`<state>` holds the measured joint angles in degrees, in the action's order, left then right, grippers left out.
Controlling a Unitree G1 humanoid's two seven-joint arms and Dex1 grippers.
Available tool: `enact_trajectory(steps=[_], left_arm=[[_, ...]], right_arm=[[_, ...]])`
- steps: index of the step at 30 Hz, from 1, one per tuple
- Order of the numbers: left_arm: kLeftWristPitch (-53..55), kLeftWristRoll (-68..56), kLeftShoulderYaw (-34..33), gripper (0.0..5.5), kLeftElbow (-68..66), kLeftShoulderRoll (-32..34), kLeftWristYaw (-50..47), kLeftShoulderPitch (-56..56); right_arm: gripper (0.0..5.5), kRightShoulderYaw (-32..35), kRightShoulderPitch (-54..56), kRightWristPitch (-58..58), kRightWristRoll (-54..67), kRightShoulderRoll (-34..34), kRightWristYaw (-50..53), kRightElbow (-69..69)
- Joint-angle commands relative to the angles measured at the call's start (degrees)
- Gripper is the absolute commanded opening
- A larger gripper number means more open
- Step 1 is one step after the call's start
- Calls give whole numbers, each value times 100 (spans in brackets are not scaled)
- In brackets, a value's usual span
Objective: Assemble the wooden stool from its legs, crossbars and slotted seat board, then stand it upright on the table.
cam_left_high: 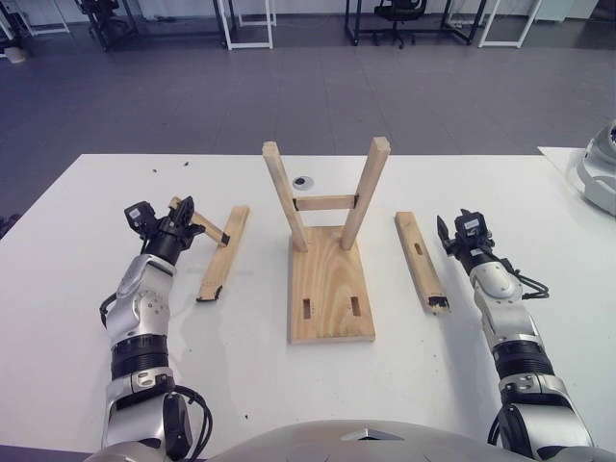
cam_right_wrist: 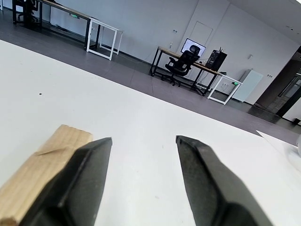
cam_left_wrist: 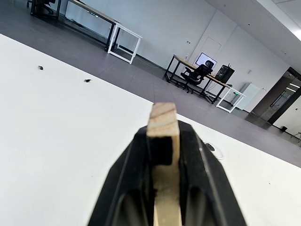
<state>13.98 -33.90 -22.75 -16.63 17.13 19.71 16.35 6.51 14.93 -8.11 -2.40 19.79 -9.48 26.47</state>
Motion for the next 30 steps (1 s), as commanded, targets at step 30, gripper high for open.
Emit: enact_trajectory(steps=[30], left_arm=[[-180,1295,977,180,68,983,909,-509]], right_arm=[[254,-252,100,-42,-314,107,242,-122]])
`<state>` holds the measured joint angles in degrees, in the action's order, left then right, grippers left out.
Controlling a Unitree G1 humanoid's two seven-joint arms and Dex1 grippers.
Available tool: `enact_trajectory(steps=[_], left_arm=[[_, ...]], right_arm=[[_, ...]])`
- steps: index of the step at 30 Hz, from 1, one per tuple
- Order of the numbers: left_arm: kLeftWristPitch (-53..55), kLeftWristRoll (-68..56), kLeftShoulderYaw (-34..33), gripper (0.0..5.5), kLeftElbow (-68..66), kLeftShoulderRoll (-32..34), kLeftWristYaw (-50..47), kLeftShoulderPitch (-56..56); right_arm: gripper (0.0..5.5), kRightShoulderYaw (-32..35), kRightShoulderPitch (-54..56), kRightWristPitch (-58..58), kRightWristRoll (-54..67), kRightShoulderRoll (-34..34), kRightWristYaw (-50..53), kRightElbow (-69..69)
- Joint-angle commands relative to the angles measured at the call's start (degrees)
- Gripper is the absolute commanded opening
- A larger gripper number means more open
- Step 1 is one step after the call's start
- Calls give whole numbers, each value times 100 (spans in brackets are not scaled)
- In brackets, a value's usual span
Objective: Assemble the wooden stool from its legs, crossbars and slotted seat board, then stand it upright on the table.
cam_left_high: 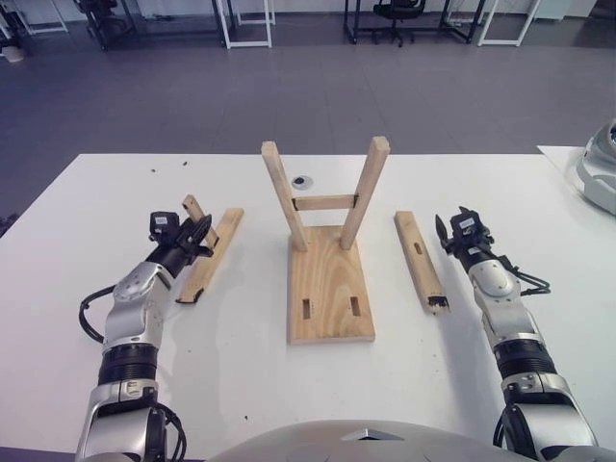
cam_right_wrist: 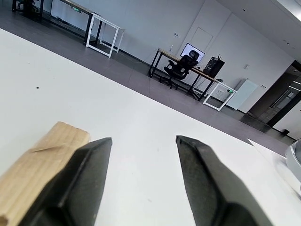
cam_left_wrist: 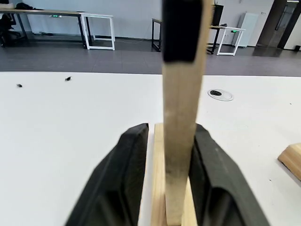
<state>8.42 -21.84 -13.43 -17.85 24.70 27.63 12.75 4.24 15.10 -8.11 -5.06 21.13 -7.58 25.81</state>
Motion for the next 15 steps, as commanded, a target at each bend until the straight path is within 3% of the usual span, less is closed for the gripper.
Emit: enact_trajectory(steps=[1,9,11,15], left_arm=[[625,90,70,193,339,309,144,-269],[1933,405,527,334,1247,527,33,-1036],[1989,485,547,339,1240,521,-19,-1066],[2068,603,555,278,1226,522,-21,-1107]], right_arm=[[254,-23,87,-46,-40,-25,55,-39],[254,-27,-37,-16,-19,-57,81,-133],[254,-30,-56,-7,-20,-62,73,-159],[254,-37,-70,20,-25,-60,59,-194]])
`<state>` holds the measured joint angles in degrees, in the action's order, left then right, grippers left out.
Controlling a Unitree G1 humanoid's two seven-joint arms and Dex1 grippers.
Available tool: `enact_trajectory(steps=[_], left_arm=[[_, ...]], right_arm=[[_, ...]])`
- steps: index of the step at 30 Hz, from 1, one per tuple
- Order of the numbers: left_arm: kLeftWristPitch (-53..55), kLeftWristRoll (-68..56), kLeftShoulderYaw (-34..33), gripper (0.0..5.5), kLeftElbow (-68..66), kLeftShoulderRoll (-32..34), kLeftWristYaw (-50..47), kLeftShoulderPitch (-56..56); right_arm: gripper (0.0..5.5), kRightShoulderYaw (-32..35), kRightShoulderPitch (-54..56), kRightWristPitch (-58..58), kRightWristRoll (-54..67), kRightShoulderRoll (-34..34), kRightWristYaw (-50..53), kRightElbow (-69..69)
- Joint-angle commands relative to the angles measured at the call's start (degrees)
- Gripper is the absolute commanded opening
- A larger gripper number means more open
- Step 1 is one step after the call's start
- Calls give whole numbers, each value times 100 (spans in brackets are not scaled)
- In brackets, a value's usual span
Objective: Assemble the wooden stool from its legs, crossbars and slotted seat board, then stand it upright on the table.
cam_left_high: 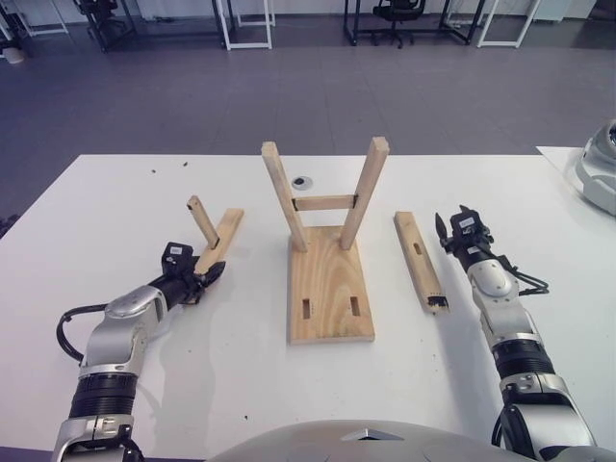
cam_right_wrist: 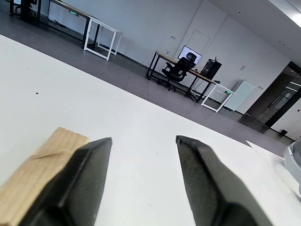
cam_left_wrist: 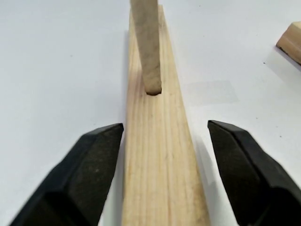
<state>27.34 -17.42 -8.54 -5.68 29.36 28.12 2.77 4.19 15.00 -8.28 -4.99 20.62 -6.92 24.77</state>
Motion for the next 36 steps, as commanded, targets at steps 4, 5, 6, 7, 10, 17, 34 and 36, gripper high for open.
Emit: enact_trajectory(steps=[4,5,6,7,10,17,34,36], left_arm=[[208,375,210,205,-31,253,28,-147],[205,458,270,203,-55,322,68,-151],[188,508,302,203,-91,365,99,-151],[154,511,294,203,-117,401,120,-151],[-63,251,-44,203,-113,413,208,-13],[-180,-1455,-1644,203,1302,769,597,1276],[636,-2004,339,202,3439,525,586,2514],[644,-1975,346,202,3462,511,558,2488]], right_arm=[[254,-31,-51,58,-39,-7,1,-117],[254,-31,-52,61,-40,-9,4,-125],[254,-28,-52,67,-39,-8,6,-135],[254,-26,-52,78,-37,-7,4,-157],[254,93,-21,196,145,4,-82,-297],[285,812,1045,2623,3646,-221,-1292,-2881],[316,861,2984,4882,7912,-1928,1180,-3919],[316,873,2931,4887,8013,-1949,1337,-3890]])
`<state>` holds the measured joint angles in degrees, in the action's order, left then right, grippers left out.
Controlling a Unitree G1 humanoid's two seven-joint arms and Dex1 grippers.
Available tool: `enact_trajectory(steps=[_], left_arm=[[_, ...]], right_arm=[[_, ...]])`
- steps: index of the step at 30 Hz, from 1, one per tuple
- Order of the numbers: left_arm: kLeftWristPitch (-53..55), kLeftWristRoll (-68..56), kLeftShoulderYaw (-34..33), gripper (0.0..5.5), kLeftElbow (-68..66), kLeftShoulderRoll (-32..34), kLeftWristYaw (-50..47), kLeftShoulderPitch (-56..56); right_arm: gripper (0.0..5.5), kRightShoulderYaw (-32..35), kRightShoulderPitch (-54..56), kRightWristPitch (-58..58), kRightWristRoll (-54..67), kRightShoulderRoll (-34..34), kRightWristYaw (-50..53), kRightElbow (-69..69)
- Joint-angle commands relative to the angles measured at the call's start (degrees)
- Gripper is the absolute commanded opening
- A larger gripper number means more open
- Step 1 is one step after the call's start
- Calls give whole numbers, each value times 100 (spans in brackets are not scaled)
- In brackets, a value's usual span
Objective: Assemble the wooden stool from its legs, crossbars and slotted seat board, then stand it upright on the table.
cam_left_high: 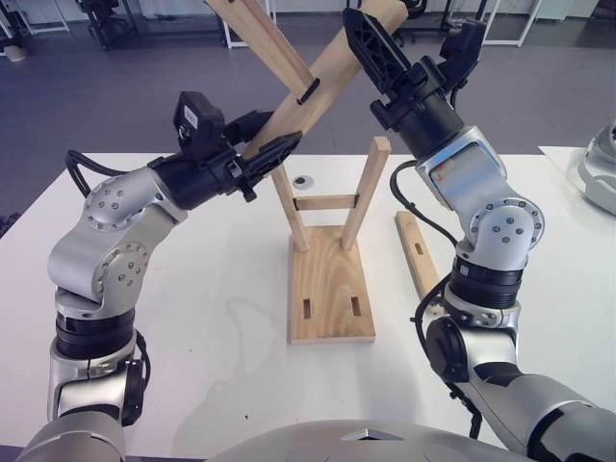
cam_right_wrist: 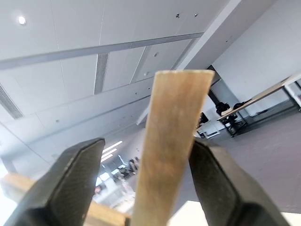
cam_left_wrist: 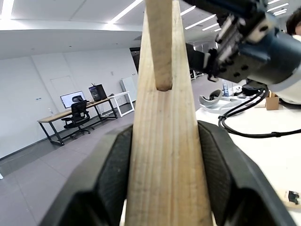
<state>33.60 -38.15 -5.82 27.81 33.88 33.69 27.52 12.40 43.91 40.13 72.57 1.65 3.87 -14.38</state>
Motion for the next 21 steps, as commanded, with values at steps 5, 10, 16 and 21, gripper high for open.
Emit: enact_trajectory(steps=[5,10,16,21], left_arm=[[-76,194,237,202,278,86,161,-129],[-72,238,328,202,459,52,204,-331],[-32,250,598,240,784,-70,225,-1099],[-81,422,530,324,950,56,216,-2253]], right_arm=[[245,13,-332,92,651,-150,813,-126],[157,37,-725,143,1169,-6,1242,-375],[112,192,-2099,264,1342,670,1367,-1188],[103,831,-4352,209,1094,1448,841,-2074]])
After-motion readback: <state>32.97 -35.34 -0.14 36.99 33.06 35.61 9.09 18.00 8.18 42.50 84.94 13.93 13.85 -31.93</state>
